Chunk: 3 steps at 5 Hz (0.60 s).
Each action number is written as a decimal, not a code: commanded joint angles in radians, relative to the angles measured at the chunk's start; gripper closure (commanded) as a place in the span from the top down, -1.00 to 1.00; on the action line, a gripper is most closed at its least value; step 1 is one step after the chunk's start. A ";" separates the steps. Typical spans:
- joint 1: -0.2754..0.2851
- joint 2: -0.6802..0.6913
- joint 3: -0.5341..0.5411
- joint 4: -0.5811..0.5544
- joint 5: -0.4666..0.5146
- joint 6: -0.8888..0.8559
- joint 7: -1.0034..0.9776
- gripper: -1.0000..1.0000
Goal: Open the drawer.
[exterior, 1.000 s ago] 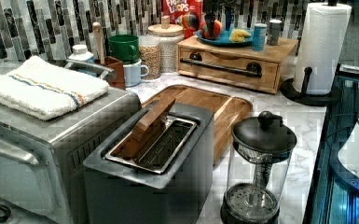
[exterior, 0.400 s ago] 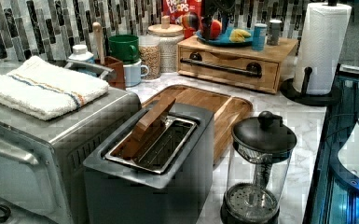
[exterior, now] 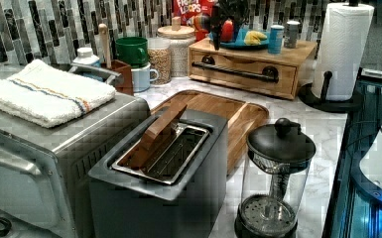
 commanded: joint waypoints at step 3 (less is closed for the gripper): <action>-0.001 0.063 -0.002 -0.142 -0.081 0.246 0.014 1.00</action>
